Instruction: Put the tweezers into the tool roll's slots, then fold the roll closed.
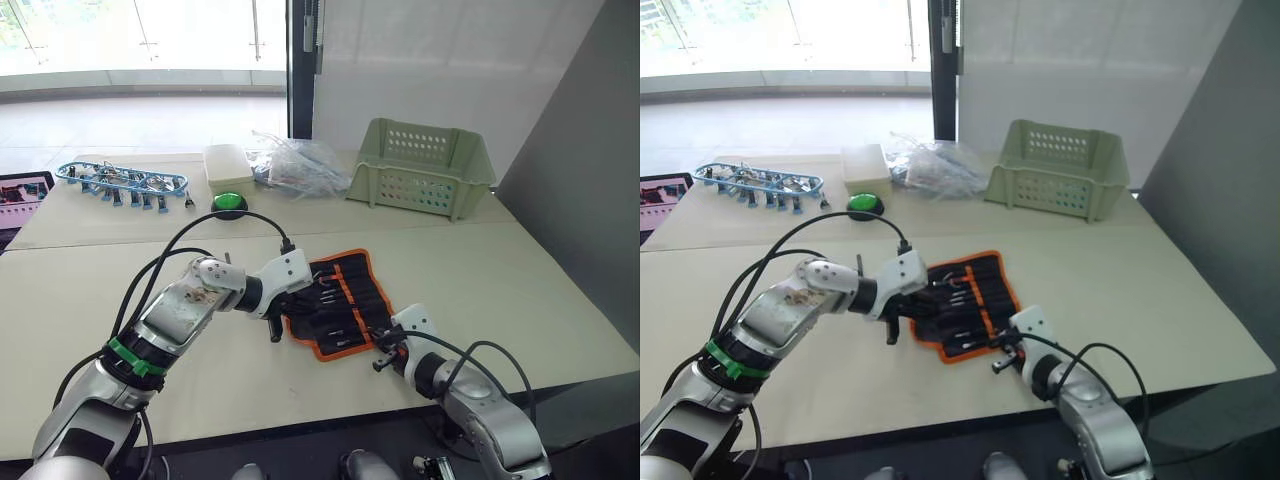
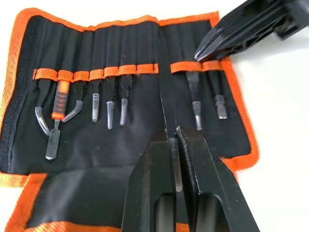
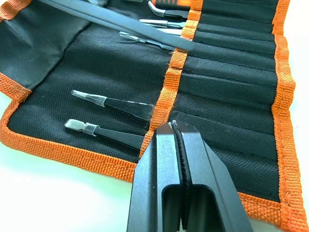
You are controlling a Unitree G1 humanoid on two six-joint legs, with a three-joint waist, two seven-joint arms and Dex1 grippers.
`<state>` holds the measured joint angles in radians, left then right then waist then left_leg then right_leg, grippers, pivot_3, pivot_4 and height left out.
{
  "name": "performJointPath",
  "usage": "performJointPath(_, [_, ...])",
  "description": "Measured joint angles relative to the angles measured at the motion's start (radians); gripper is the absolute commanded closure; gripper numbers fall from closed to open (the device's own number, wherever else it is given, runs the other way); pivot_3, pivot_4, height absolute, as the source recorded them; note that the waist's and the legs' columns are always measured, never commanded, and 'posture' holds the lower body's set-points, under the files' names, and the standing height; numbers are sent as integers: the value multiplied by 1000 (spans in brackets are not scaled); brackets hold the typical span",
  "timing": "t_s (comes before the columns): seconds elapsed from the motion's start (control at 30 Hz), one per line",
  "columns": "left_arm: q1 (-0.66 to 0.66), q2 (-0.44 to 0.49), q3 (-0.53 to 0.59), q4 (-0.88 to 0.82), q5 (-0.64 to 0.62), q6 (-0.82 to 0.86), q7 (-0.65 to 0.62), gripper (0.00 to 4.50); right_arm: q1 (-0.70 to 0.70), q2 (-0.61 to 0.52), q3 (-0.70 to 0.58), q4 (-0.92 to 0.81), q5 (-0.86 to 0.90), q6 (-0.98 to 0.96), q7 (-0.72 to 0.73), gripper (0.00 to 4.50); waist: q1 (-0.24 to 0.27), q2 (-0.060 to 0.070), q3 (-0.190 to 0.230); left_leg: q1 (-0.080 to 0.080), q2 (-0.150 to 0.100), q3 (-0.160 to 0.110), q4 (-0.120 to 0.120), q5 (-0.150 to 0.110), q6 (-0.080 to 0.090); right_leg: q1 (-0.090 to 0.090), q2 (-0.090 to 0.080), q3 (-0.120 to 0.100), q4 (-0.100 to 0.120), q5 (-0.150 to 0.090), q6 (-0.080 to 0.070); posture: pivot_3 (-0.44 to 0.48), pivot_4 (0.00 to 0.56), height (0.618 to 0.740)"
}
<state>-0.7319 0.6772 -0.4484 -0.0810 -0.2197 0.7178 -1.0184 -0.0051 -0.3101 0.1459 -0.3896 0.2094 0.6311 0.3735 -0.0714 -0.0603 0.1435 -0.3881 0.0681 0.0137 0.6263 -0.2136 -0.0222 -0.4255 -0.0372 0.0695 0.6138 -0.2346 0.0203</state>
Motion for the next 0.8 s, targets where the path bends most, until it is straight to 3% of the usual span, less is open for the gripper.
performJointPath(0.2, [-29,-9,-33,75,75,-65,-46,4465,14,10,0,-12,-2,0,-22,4500,2,0,0,-1,0,0,0,0,0,0,0,0,0,0,0,0,150,724])
performJointPath(0.8, [-39,13,-30,118,139,-100,-121,4465,22,22,1,-18,-1,0,-41,4500,3,0,0,-1,0,0,1,0,0,0,0,0,2,0,0,0,150,724])
